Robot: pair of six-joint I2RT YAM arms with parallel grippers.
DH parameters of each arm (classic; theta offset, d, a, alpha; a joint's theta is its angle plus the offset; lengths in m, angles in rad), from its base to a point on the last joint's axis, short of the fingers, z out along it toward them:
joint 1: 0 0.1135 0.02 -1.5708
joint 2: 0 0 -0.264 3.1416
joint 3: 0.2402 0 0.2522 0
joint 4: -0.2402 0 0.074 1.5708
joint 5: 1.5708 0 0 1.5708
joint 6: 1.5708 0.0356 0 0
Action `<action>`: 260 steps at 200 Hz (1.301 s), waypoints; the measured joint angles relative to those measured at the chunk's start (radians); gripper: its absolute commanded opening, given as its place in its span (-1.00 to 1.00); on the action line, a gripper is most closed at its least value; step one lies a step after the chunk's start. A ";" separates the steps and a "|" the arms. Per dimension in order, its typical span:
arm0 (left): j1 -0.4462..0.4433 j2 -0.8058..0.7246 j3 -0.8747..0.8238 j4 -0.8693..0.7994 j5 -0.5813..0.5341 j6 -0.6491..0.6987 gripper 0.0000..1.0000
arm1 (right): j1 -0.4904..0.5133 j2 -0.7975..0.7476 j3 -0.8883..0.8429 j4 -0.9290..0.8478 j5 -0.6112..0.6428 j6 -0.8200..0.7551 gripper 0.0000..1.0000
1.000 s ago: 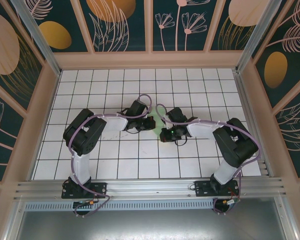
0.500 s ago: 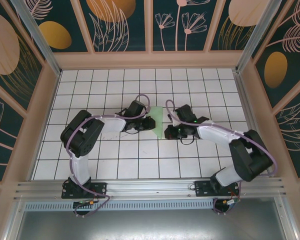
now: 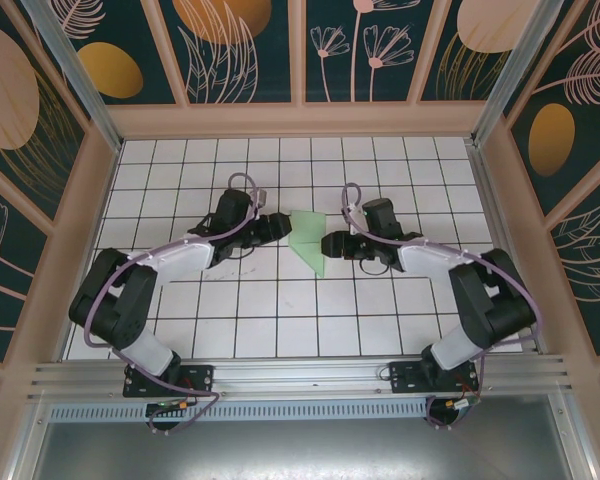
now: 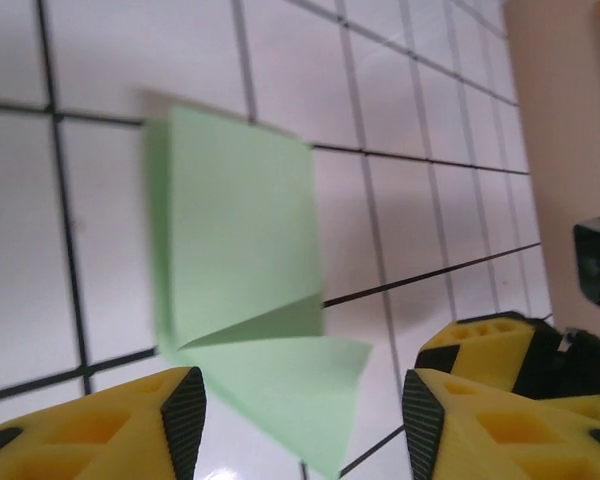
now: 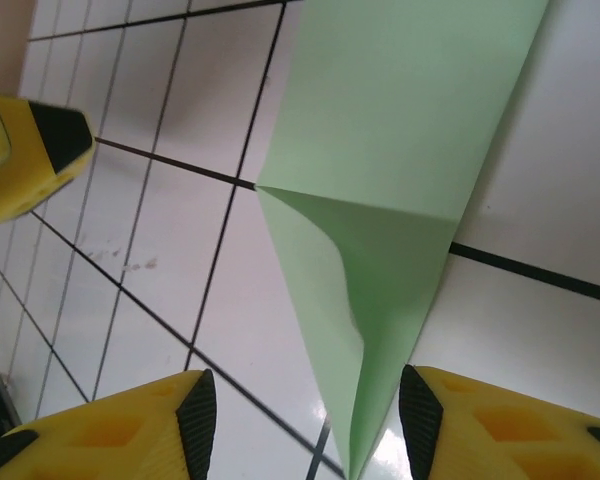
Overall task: Fold a paper plane with a square sheet of paper (fold left side to right side)
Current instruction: Fourth fold the wing at the center of the table.
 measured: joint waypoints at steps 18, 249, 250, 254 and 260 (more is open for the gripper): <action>-0.001 0.035 -0.023 0.020 0.020 -0.023 0.18 | 0.006 0.061 0.023 0.010 0.004 -0.004 0.02; -0.028 0.287 0.069 0.196 0.169 -0.139 -0.34 | 0.037 -0.043 0.059 -0.082 0.257 -0.051 -0.08; -0.028 0.286 0.069 0.195 0.169 -0.140 -0.33 | 0.040 -0.055 0.057 -0.084 0.260 -0.052 -0.07; -0.028 0.284 0.069 0.195 0.169 -0.139 -0.33 | 0.045 -0.079 0.053 -0.088 0.277 -0.049 -0.07; -0.028 0.280 0.069 0.195 0.169 -0.140 -0.33 | 0.060 -0.119 0.050 -0.096 0.299 -0.049 -0.07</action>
